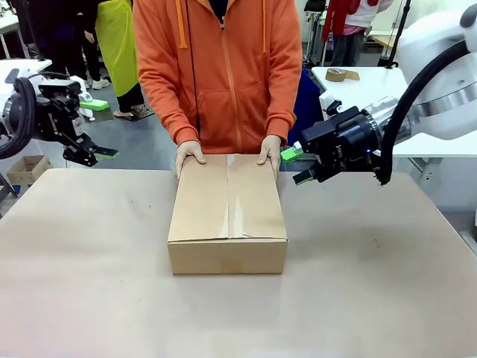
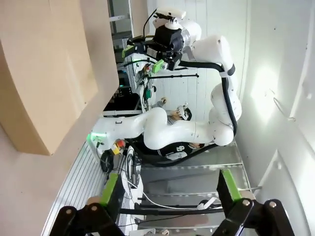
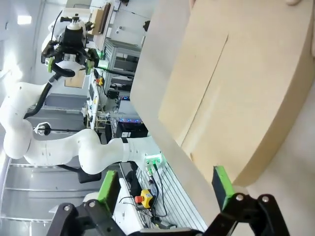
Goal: Pack the gift set into the box.
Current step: Press and hold the closed box until the human finishes sealing it.
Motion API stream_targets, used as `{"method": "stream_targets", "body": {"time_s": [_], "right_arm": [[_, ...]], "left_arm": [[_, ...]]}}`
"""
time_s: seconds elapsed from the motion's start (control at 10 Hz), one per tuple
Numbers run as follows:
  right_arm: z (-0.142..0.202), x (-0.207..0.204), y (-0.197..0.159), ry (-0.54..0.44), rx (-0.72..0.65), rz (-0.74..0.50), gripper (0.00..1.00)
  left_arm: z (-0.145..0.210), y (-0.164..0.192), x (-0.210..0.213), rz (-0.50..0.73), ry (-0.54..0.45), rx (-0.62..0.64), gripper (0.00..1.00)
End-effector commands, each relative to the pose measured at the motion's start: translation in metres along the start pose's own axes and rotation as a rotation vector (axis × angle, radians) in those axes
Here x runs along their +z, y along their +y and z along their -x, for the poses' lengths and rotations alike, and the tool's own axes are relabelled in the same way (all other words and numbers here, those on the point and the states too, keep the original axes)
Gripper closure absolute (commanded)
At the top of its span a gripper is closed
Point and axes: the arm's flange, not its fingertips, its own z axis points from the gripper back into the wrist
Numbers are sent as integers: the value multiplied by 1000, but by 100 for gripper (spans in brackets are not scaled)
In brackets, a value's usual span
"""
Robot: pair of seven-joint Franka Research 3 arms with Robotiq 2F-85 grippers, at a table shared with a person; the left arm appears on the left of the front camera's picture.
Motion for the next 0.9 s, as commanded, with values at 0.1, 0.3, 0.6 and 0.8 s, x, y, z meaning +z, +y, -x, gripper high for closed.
{"method": "stream_targets", "body": {"time_s": [0.1,0.3,0.6,0.8], "right_arm": [[0,0,0,0,0,0,0],[-20,-22,-17,8,361,42,0],[-39,-32,-33,-30,891,-15,0],[-46,-33,-38,-163,1075,-85,0]], "left_arm": [[0,0,0,0,0,0,0],[-33,19,16,126,-40,-161,0],[-47,33,-3,295,-79,-839,0],[-44,49,-19,114,-49,-1126,0]]}}
